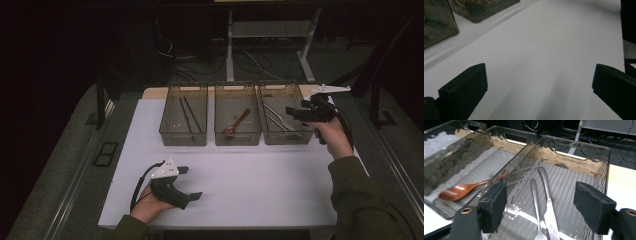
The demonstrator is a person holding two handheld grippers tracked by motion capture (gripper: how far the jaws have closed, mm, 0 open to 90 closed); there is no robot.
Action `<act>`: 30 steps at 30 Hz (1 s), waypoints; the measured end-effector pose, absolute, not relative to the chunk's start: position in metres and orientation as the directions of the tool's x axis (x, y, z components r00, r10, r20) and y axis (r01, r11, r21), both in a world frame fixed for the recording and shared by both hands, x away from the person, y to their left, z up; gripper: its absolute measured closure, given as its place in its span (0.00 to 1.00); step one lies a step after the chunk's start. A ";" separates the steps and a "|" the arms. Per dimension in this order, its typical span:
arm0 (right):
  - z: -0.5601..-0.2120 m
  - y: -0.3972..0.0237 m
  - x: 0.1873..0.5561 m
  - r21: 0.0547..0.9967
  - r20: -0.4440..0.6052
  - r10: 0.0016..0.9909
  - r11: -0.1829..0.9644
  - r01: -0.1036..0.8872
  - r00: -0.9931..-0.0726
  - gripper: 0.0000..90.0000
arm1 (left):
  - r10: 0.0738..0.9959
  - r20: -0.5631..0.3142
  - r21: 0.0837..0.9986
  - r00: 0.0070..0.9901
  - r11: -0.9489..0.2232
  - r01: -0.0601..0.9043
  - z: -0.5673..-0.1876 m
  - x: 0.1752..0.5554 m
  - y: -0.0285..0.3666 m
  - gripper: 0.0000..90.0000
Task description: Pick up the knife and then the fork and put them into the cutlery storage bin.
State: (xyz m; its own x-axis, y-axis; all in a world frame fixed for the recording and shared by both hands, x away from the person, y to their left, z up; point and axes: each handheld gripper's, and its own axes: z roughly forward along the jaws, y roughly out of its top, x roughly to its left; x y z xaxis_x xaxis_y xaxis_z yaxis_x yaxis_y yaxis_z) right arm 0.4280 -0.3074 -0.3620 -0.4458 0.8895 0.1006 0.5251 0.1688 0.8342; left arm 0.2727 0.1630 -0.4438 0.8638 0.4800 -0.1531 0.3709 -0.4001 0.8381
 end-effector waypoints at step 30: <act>-0.380 -0.288 0.340 0.865 0.090 0.800 0.232 0.444 -0.593 0.20 | 0.481 -0.152 0.843 0.863 -0.393 0.367 -0.442 0.275 0.164 0.00</act>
State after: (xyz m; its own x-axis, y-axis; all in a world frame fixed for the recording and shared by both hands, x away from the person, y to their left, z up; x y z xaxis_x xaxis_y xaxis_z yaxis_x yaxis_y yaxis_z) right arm 0.3395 -0.2881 -0.3800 -0.5934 0.7998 0.0903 0.4441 0.2318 0.8655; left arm 0.2745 0.1636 -0.4419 0.8634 0.4813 -0.1516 0.3671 -0.3931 0.8430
